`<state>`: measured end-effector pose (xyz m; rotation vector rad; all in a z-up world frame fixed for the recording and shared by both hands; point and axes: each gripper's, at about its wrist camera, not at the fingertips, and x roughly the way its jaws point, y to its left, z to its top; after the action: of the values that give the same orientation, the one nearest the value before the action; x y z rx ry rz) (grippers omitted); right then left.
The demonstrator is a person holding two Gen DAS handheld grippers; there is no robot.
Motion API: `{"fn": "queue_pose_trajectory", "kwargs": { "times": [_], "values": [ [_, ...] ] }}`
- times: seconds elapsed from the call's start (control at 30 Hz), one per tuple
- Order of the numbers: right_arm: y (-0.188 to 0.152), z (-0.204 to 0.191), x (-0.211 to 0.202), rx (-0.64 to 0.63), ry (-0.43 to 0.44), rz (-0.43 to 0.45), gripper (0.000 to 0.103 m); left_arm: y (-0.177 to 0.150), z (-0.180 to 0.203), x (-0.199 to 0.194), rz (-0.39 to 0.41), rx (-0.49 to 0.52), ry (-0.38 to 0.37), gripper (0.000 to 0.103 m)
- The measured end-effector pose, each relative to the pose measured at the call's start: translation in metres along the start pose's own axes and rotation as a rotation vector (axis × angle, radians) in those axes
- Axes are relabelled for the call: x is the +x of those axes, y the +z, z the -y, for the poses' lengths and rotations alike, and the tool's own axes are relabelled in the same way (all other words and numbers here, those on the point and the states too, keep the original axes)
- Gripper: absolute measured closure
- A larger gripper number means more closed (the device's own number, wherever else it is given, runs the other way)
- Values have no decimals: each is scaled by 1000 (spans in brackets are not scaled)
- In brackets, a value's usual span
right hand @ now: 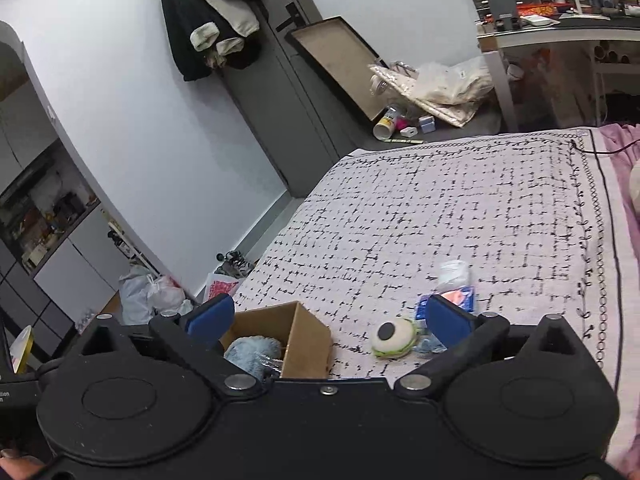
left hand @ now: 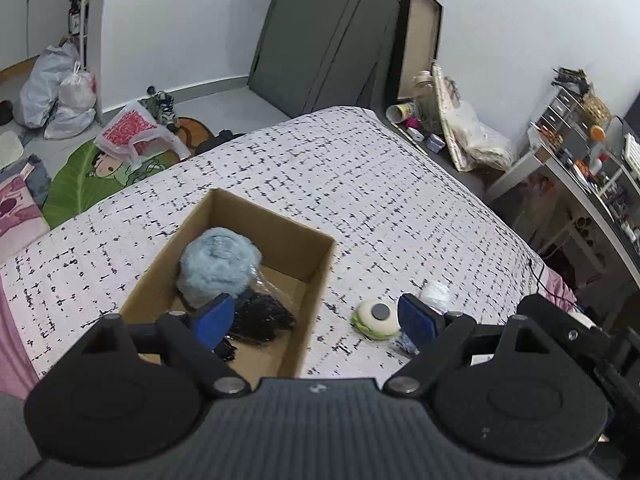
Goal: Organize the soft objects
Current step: 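Move the left tool to the green-white round plush while the right tool approaches the blue-grey plush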
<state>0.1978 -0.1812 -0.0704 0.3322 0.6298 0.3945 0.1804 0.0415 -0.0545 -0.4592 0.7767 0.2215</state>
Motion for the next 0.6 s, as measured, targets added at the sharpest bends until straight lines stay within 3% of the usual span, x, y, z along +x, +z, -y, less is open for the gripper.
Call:
{"fn": "queue_pose_trajectory", "kwargs": {
  "times": [0.6],
  "values": [
    [8, 52, -31, 15, -19, -12, 0, -22, 58, -4, -8, 127, 47, 15]
  ]
}}
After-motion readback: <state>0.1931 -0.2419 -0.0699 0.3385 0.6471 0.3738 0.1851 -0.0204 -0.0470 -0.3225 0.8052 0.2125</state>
